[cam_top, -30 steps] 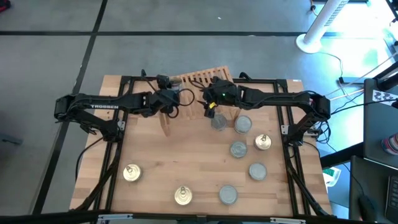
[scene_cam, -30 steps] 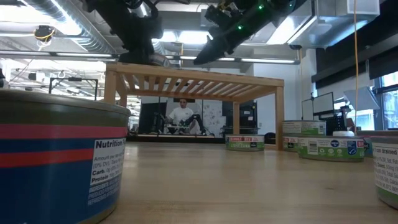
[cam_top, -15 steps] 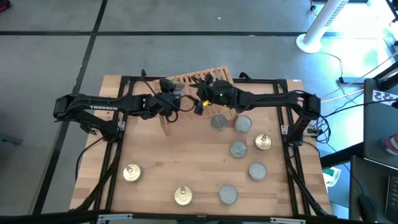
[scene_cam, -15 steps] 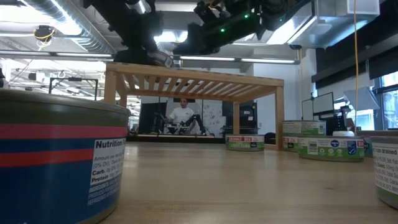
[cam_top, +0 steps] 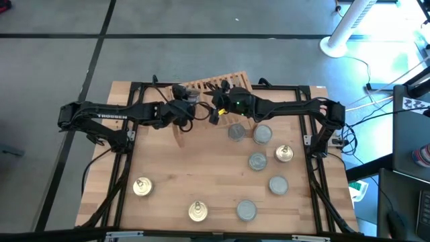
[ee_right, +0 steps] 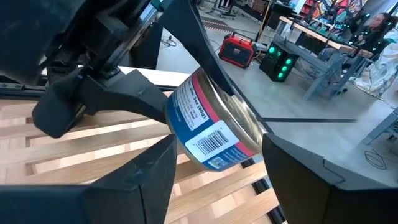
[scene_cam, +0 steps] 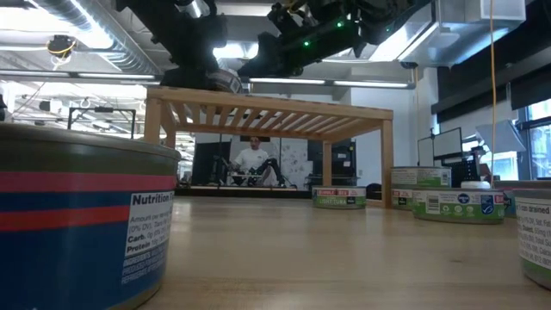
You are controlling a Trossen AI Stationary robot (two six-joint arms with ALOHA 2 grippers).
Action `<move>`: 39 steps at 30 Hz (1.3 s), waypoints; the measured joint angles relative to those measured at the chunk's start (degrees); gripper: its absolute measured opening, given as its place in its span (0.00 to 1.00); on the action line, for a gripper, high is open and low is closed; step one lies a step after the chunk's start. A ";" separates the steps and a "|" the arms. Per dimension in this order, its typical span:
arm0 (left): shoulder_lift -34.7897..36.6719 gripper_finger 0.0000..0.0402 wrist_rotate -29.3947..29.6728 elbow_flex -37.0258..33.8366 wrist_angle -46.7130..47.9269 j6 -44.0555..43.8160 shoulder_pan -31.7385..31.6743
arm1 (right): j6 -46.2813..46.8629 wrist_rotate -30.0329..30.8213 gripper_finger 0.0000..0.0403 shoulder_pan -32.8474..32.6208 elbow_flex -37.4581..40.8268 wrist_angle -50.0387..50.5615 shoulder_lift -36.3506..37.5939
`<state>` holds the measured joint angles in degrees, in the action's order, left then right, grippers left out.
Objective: Stack canned seafood by type on shelf
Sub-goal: Put the blue tuna can on the shelf
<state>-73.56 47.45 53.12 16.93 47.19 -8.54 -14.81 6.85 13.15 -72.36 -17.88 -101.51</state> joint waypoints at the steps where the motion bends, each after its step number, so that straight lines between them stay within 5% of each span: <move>1: 0.00 0.52 -0.01 0.00 -0.02 -0.59 0.00 | 0.00 0.00 0.59 0.00 0.00 -0.10 0.00; 39: 0.00 0.52 -0.45 0.00 0.46 -2.36 0.00 | -0.04 0.00 0.59 0.00 0.00 0.08 0.02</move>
<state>-73.56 47.00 53.12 17.39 44.83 -8.54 -14.85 6.85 13.15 -72.36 -17.80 -101.49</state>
